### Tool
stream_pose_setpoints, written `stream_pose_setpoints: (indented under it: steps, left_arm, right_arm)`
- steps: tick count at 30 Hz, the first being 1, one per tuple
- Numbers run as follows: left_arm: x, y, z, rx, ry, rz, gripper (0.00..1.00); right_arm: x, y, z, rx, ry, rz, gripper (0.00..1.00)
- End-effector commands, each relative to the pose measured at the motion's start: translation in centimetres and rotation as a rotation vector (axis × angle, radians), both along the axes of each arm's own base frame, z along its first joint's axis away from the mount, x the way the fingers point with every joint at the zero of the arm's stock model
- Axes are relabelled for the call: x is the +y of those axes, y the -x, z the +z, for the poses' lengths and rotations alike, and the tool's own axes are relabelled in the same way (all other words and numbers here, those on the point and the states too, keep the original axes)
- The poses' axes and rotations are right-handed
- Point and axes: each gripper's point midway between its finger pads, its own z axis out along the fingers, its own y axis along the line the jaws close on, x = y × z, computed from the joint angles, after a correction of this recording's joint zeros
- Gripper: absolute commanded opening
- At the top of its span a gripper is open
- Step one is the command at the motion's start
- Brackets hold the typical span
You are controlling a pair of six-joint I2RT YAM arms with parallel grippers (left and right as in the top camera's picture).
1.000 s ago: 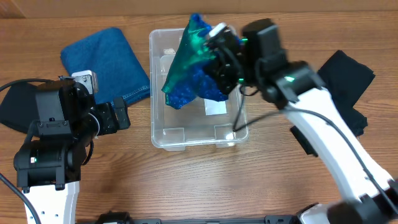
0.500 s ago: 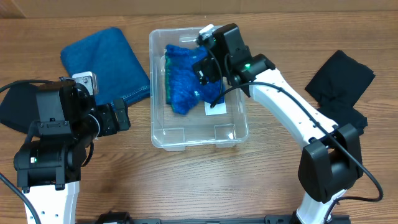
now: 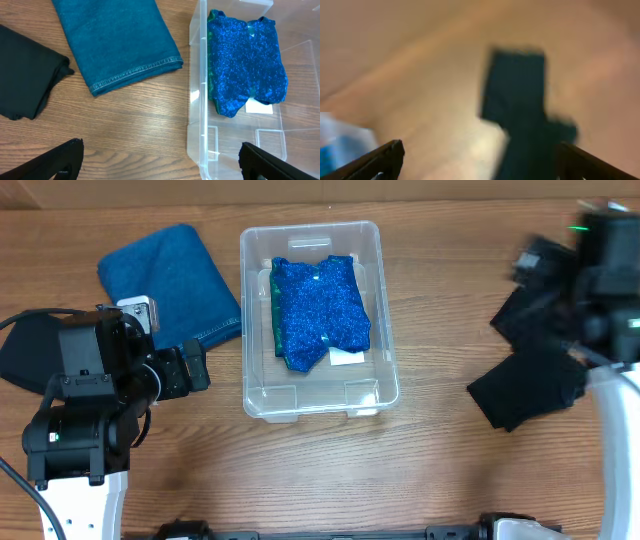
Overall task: Pack container
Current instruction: 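Carry the blue cloth with the right gripper and lay it in the bin, then move the right gripper to the black cloth on the right and grasp it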
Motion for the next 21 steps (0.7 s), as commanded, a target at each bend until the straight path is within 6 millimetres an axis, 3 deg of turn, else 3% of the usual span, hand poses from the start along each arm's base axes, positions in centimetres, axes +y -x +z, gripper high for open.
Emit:
stream_pose_setpoints:
  steps: [1, 3, 4, 7, 14, 18, 19, 20, 21]
  left_arm:
    - [-0.3, -0.2, 0.8, -0.021, 0.011, -0.004, 1.0]
    - [-0.3, -0.2, 0.8, -0.021, 0.011, -0.004, 1.0]
    - [-0.3, -0.2, 0.8, -0.02, 0.012, -0.004, 1.0]
    - [-0.3, -0.2, 0.8, -0.02, 0.012, -0.004, 1.0]
    - [-0.3, -0.1, 0.7, -0.017, 0.012, -0.004, 1.0]
    - [-0.3, -0.1, 0.7, -0.017, 0.012, -0.004, 1.0]
    - [-0.3, -0.1, 0.7, -0.017, 0.012, -0.004, 1.0]
    - [-0.3, -0.1, 0.7, -0.017, 0.012, -0.004, 1.0]
    - [-0.3, -0.1, 0.7, -0.017, 0.012, -0.004, 1.0]
  right_arm:
    - [-4.1, 3.9, -7.2, 0.131, -0.302, -0.246, 1.0]
    - [-6.1, 6.1, -11.3, 0.18, -0.404, -0.33, 1.0]
    - [-7.0, 7.4, -14.6, 0.192, -0.471, -0.368, 1.0]
    - [-7.3, 8.3, -19.6, 0.175, -0.532, -0.365, 1.0]
    - [-7.0, 8.6, -27.6, 0.224, -0.552, -0.35, 1.0]
    - [-6.6, 7.6, -29.4, 0.225, -0.607, -0.324, 0.98]
    - [-6.3, 7.1, -29.5, 0.21, -0.628, -0.302, 0.9]
    - [-6.0, 6.5, -29.5, 0.189, -0.655, -0.281, 0.73]
    - [-5.7, 6.2, -29.4, 0.177, -0.671, -0.269, 0.28]
